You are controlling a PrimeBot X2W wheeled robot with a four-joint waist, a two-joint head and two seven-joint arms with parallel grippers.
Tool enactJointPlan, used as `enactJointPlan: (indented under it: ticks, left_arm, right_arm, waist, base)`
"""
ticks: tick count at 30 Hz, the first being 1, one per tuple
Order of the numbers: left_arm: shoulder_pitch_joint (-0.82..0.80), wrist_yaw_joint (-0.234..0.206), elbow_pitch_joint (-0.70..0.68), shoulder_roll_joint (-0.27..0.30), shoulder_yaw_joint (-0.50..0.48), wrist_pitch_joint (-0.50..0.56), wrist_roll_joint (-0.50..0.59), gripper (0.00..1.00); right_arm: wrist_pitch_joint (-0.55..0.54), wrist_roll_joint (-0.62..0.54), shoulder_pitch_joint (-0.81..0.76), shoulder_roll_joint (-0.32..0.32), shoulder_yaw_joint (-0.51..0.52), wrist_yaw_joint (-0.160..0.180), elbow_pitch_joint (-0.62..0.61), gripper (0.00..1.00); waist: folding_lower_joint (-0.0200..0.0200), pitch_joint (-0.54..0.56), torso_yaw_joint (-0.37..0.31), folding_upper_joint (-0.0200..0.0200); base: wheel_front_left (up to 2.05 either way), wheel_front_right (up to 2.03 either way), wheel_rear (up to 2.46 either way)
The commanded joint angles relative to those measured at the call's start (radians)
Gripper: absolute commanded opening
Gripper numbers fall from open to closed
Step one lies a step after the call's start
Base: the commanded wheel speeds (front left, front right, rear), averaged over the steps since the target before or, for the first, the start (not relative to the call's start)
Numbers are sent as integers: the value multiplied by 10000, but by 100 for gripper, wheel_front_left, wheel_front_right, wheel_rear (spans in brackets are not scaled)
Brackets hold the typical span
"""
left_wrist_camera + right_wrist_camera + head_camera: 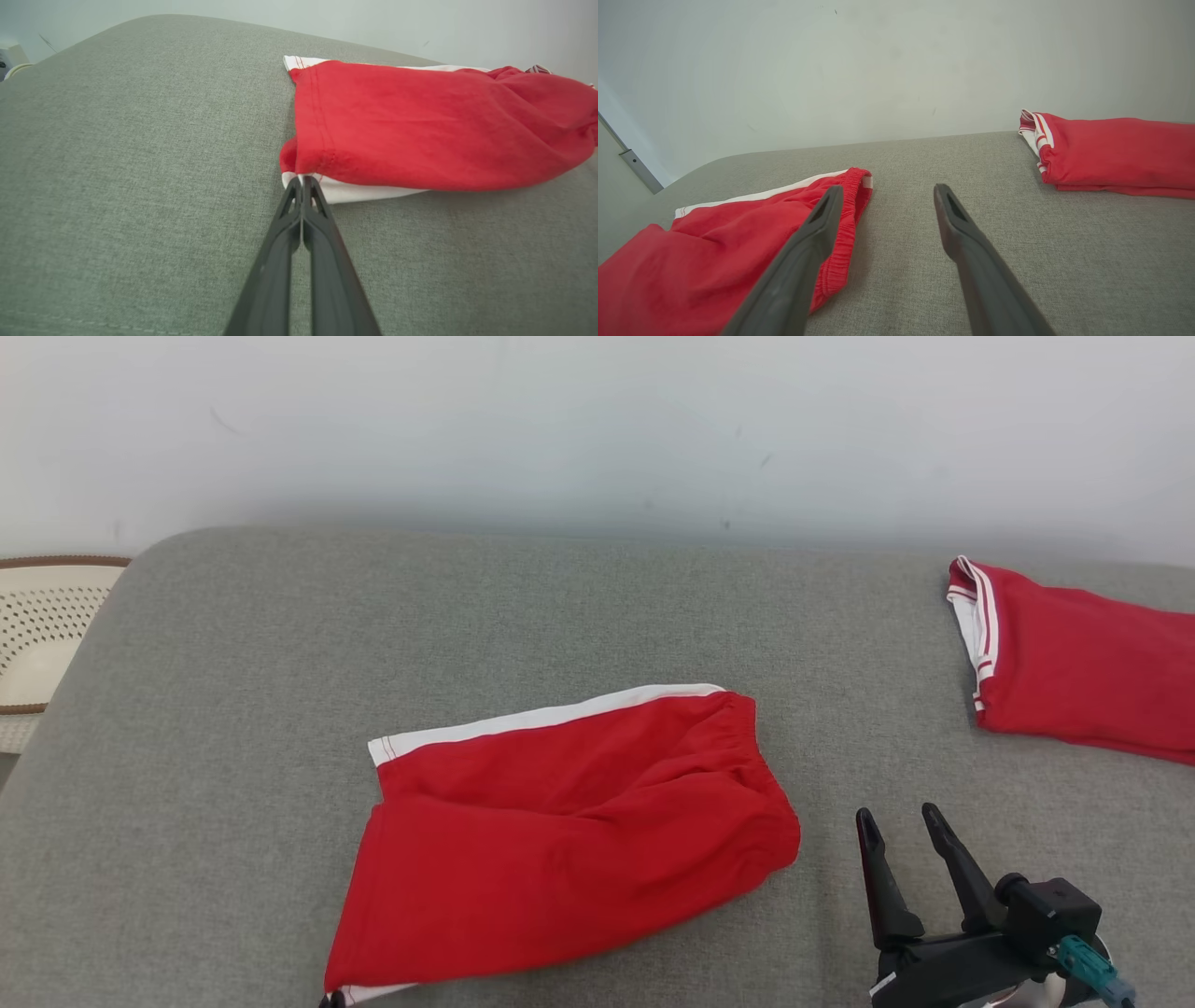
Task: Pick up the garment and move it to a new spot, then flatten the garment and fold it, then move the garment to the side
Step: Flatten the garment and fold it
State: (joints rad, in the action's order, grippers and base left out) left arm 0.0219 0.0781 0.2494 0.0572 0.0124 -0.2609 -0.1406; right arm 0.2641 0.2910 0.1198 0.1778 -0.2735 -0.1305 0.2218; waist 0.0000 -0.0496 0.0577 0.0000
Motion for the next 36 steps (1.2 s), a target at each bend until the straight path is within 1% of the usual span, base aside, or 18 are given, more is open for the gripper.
enactJointPlan:
  ticks: [1, 5, 6, 7, 8, 12, 17, 22, 27, 36]
  left_arm:
    - [198, 11, 20, 36, -10, -52, -51, 0]
    - [244, -17, 227, 8, 63, -52, -163, 0]
    - [247, -58, 293, 1, 91, -52, -121, 40]
    - [233, -80, 297, -6, 120, -52, -91, 97]
    - [208, -82, 279, -7, 126, -52, -94, 100]
    - [229, -173, -48, -28, 89, -53, -175, 100]
    - [470, -335, -1085, -51, 33, -53, -120, 100]
    - [245, -489, -1949, -55, 92, -53, 132, 100]
    - [-142, -686, -2414, -61, 187, -53, 54, 100]
    - [-287, -960, -2541, -61, 479, -53, -20, 100]
  right_arm:
    - [10, -11, -58, -8, -11, -4, 31, 100]
    - [10, 29, -61, 34, -34, -4, 74, 100]
    - [10, 44, -64, 46, -43, -4, 81, 100]
    - [10, 57, -62, 60, -49, -4, 91, 100]
    - [10, 68, -59, 73, -55, -4, 99, 100]
    - [10, 78, -56, 103, -40, -4, 107, 100]
    - [10, 100, -75, 132, 3, -4, 100, 100]
    - [10, 185, -127, 147, -157, -4, 339, 100]
    - [-93, 513, 8, 262, -801, -4, 1133, 100]
    - [-613, 1204, 886, 587, -1996, -4, 2283, 100]
  waist:
    - [0, 41, 45, 0]
    - [0, 83, 72, 0]
    - [0, 93, 73, 0]
    - [0, 97, 72, 0]
    - [0, 99, 75, 0]
    - [0, 105, 106, 0]
    - [0, 94, 200, 0]
    - [0, 131, 341, 0]
    - [0, 206, 433, 0]
    - [0, 197, 447, 0]
  base:
    - [0, 0, 0]
    - [0, 0, 0]
    - [0, 0, 0]
    - [0, 0, 0]
    - [0, 0, 0]
    - [0, 0, 0]
    - [0, 0, 0]
    - [0, 0, 0]
    - [0, 0, 0]
    - [0, 0, 0]
